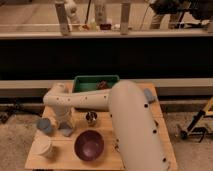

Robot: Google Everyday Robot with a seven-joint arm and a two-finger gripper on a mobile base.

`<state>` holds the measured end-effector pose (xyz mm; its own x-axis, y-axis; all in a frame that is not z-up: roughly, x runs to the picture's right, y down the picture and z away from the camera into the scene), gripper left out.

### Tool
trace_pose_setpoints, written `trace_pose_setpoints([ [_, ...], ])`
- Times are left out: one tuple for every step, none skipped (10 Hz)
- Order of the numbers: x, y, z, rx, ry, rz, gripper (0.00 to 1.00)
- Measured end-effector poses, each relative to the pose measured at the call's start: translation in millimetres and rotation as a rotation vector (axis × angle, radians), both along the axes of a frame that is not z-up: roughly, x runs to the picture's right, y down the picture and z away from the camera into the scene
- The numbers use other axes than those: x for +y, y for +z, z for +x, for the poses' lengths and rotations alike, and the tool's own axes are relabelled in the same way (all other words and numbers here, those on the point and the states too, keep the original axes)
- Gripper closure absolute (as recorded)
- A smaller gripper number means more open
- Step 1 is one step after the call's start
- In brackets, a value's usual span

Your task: Place towel in table surface

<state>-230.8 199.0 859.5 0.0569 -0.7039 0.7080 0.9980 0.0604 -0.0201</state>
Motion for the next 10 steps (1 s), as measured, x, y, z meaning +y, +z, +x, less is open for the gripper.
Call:
trace_pose_setpoints([
  [0.1,-0.1,1.8,0.004,0.004,-0.001,0.63],
  [-0.5,-0.8,2.3,0.007,0.007,-0.001,0.73],
  [-2.0,-3.6,2.2,0.006,0.012,0.0,0.84],
  [-7.4,-8.7,4.2,0.006,0.021,0.005,0.94],
  [-16.4,-18.1,7.9,0.004,0.033,0.013,0.99],
  [-30.3,-31.7,13.4,0.002,0.049,0.023,1.0],
  [-40.9,-42.2,16.6,-0.003,0.056,0.032,1.0],
  [-53.4,-56.1,18.1,-0.015,0.058,0.045,1.0],
  [-64.2,-68.9,19.1,-0.028,0.059,0.06,1.0],
  [-72.6,-81.2,21.5,-0.043,0.063,0.079,1.0],
])
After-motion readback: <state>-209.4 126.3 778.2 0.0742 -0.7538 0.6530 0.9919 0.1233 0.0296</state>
